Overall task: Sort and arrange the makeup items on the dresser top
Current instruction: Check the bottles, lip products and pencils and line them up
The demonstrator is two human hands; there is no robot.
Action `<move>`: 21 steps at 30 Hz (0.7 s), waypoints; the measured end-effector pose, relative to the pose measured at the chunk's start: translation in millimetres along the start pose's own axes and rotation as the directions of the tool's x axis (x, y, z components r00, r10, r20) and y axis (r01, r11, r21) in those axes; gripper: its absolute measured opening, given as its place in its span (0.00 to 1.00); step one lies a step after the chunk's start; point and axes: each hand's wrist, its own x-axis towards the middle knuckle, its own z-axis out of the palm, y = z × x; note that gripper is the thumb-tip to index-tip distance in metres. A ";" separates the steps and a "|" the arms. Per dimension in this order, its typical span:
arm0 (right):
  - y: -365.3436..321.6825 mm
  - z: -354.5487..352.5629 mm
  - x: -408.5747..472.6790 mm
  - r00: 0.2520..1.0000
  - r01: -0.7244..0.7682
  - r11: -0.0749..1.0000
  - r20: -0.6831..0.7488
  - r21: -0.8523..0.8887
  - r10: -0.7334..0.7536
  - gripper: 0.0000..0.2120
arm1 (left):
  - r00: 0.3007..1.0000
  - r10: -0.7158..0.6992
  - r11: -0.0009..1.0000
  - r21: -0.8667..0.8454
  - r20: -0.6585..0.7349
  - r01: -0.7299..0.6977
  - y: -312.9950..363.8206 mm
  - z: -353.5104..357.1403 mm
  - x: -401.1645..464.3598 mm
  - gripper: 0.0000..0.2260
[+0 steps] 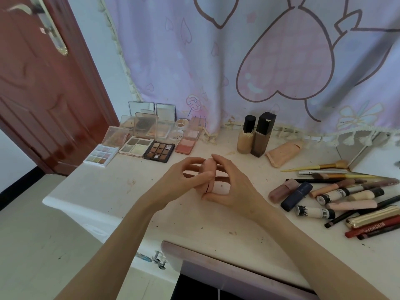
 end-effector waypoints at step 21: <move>-33.9 24.2 11.0 0.966 -0.235 0.775 0.230 0.587 0.119 0.23 | 0.983 0.166 0.963 0.201 0.084 -0.179 -0.3 -45.0 -35.6 0.33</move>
